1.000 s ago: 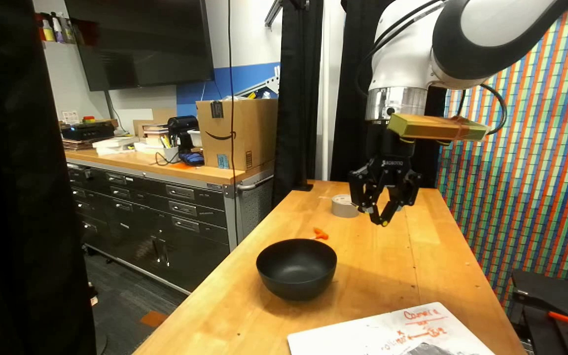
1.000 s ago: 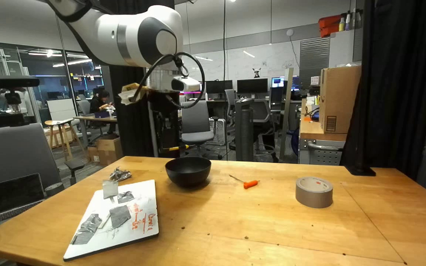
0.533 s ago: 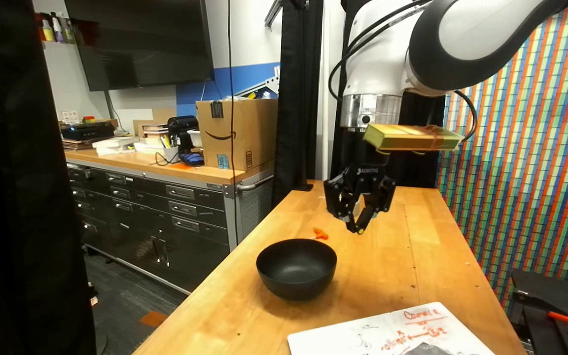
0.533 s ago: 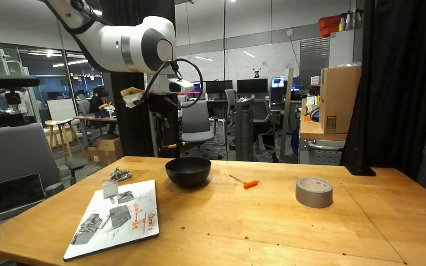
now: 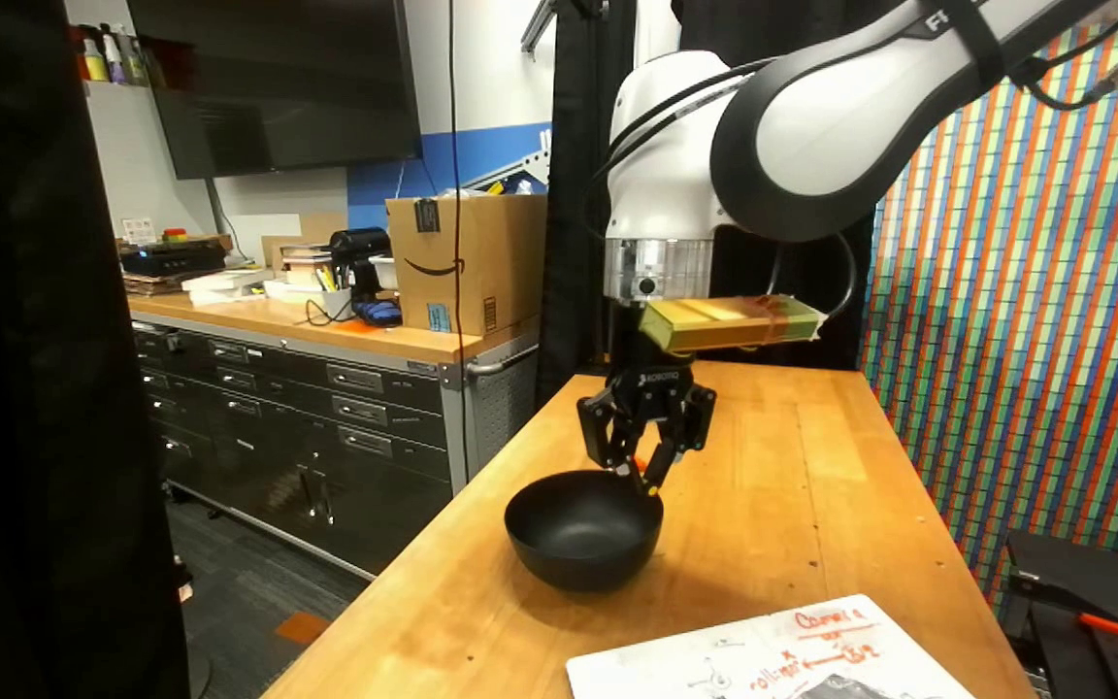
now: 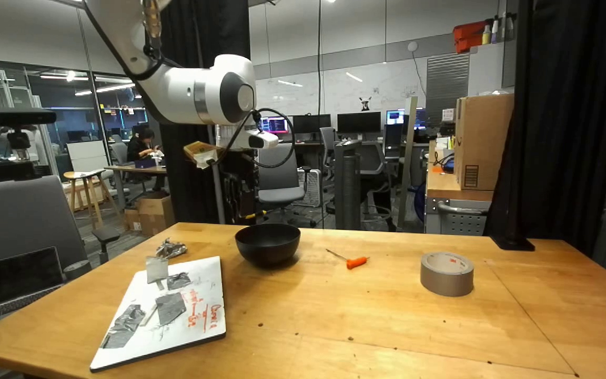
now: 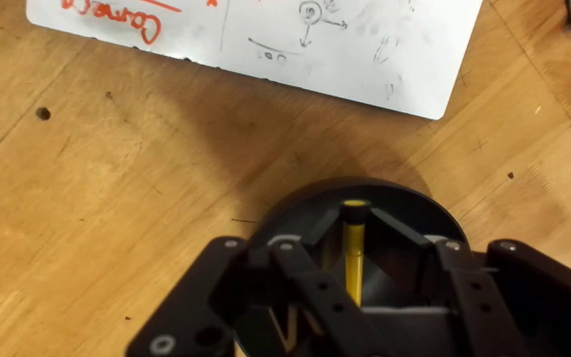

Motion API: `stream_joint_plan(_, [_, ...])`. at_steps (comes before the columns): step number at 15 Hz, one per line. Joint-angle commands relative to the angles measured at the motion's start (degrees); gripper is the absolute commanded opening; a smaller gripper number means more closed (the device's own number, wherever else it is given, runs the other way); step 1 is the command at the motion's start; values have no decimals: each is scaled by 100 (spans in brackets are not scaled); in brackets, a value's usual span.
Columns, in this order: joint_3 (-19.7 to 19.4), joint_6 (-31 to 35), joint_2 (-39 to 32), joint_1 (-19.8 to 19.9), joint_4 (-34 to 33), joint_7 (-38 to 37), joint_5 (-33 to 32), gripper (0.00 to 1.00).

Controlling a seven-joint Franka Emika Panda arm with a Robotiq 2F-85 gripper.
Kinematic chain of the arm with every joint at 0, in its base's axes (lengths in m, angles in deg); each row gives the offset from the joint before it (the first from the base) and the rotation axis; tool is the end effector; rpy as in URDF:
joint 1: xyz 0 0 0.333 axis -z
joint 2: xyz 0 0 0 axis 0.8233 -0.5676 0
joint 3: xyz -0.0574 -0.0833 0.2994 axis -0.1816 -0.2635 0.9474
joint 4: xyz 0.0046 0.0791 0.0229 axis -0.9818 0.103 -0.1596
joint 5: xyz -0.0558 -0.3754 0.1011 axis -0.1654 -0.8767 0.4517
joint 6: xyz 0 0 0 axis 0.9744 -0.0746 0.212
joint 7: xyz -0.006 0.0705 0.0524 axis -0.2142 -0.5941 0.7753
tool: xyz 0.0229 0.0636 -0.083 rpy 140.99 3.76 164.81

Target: Put the yellow object in the black bowl

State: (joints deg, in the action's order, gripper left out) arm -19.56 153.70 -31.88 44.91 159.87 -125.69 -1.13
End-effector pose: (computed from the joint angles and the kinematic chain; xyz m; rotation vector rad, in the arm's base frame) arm 0.5632 0.2117 0.3573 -2.9533 0.7970 0.0142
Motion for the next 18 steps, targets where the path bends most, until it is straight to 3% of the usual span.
stream_joint_plan(1, [-157, -99, -449, -203, -582, -16, -118, 10])
stream_joint_plan(4, [-229, -155, -643, -283, -795, 46, -150, 10])
stream_joint_plan(5, [-243, -199, -698, -297, -866, 101, -139, 20])
stream_joint_plan(6, [-240, -32, -526, -277, -535, 62, 32, 21])
stream_joint_plan(18, [-277, -65, -637, -315, -667, 118, 29, 21])
